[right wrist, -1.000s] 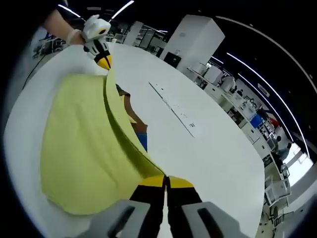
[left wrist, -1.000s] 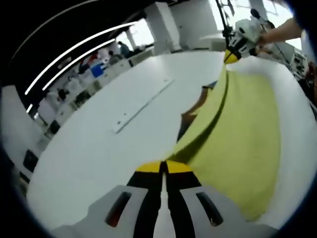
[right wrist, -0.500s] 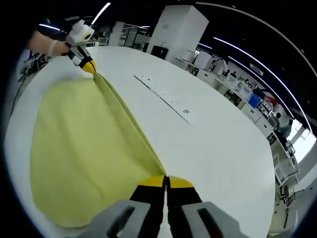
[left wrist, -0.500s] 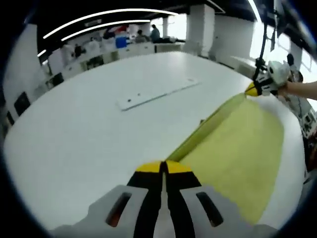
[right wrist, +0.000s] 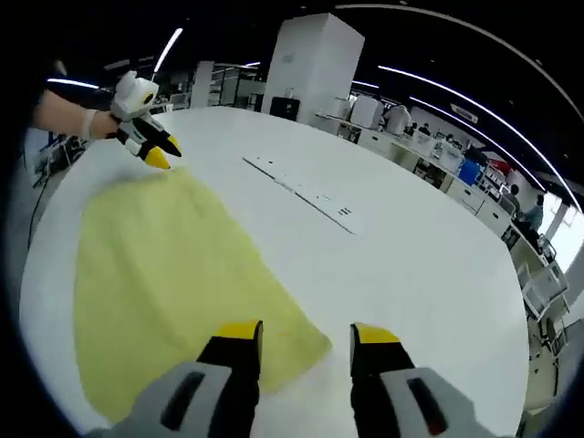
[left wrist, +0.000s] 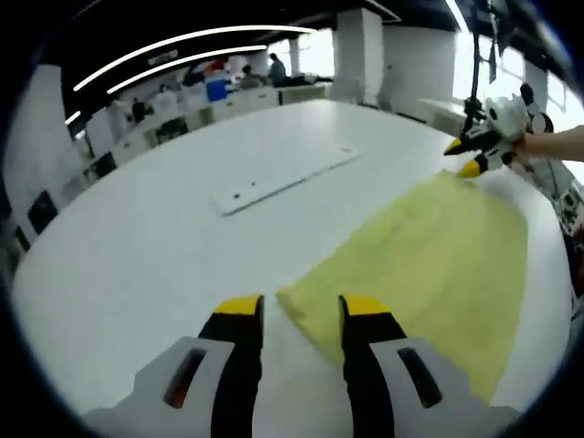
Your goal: Fold the garment on the visible template until the final outline fits inside the template.
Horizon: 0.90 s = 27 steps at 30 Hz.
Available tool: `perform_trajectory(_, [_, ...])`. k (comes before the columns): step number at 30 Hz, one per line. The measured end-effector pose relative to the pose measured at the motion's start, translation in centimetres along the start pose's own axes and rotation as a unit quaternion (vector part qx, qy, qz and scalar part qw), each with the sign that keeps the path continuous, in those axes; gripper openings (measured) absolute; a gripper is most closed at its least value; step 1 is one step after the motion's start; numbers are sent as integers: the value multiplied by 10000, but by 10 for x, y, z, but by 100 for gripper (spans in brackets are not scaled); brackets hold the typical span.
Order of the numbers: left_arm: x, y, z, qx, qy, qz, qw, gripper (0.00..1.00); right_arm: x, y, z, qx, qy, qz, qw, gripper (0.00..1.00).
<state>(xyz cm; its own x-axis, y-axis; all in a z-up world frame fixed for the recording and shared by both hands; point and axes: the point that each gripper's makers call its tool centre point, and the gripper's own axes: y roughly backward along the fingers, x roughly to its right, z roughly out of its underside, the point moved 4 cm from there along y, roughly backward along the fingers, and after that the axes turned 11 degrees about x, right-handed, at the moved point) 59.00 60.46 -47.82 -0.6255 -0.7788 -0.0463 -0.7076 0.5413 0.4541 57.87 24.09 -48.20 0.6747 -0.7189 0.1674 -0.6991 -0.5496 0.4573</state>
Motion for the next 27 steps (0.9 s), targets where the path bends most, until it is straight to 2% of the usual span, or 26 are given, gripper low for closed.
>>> perform_trajectory(3, [3,2,-5,247,-74,114,9996,49,-5,4,0,106,-320,-56,9994,51])
perform_trajectory(5, [4,4,-5,212,-88,156,9996,55,-5,7,-2,225,-447,-23,9987,55])
perform_trajectory(7, [6,7,-6,247,57,221,9994,55,-6,10,-1,227,-605,4,9979,58])
perform_trajectory(10, [8,12,-5,257,259,225,9991,56,-8,17,-1,296,-747,84,9967,56])
perform_trajectory(13, [10,20,-7,361,422,237,9982,53,-12,27,-2,415,-1104,139,9929,54])
perform_trajectory(15, [15,28,-8,473,595,285,9967,52,-17,35,-6,653,-1360,147,9884,51])
perform_trajectory(19, [28,43,-1,497,802,420,9947,53,-30,54,1,750,-1790,165,9809,49])
perform_trajectory(23, [38,58,7,489,907,503,9934,49,-44,69,9,740,-1940,145,9781,43])
perform_trajectory(27, [46,73,17,455,1070,509,9919,48,-59,84,15,772,-2082,109,9750,42])
